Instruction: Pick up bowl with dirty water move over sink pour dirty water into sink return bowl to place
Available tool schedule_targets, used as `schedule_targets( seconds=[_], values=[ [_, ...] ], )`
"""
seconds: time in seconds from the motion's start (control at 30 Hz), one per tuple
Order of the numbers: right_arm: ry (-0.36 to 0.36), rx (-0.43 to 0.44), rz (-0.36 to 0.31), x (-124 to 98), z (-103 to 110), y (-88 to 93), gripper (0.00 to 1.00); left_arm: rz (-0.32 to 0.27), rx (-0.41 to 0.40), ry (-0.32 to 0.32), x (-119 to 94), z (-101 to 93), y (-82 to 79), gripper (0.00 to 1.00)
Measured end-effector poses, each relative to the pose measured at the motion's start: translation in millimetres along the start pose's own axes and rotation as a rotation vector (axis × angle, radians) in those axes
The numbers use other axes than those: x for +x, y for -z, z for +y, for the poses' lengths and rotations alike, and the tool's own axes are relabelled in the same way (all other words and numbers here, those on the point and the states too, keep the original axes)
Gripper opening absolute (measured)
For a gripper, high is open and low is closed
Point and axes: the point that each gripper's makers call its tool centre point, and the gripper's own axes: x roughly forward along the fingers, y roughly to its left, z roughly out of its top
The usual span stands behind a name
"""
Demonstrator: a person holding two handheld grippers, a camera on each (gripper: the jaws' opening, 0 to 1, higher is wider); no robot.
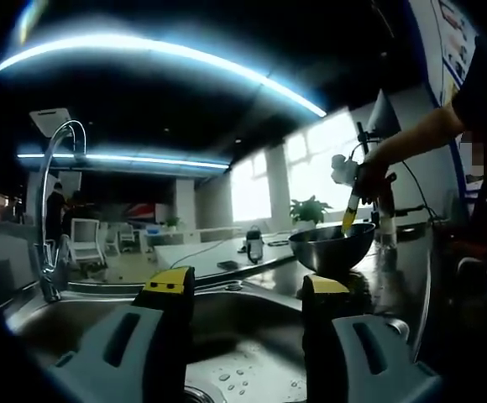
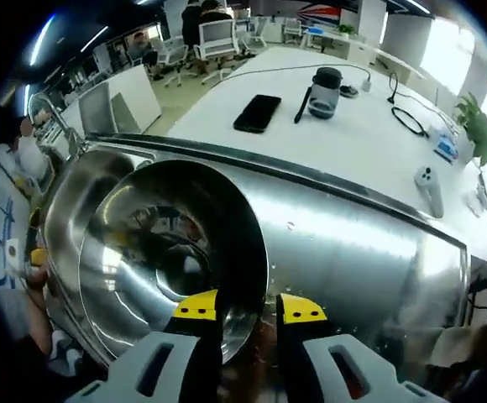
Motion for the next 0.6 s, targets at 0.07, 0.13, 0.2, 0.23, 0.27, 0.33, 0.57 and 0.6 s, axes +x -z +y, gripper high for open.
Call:
schedule_targets(
  seconds=[0.07,0.13,0.2,0.23,0.27,0.33,0.57,0.6],
  values=[
    [-0.002,-0.001,0.021,2,2,4.2,0.2,0.001,0.0,0.001,0,-0.2,0.2,0.49],
    [-0.014,0.008,0.043,5,2,5.1,0.2,0.002,0.001,0.002,0,-0.4,0.5,0.49],
    [-0.014,0.008,0.058,9,3,4.7,0.2,0.003,0.003,0.004,0,-0.7,0.6,0.49],
    [-0.015,0.008,0.067,10,4,5.5,0.2,0.003,0.003,0.003,0,-0.7,0.7,0.49],
    [-0.019,0.016,0.074,11,6,6.0,0.19,0.003,0.003,0.003,1,-0.5,0.7,0.49],
    [-0.018,0.023,0.087,13,9,7.2,0.18,0.002,0.003,0.003,1,-0.4,0.6,0.49],
    [0.002,0.035,0.142,17,4,12.0,0.13,0.005,0.009,0.003,1,-0.6,1.0,0.49],
    [0.0,0.04,0.15,17,4,12.8,0.12,0.004,0.008,0.003,1,-0.5,0.9,0.49]
  ],
)
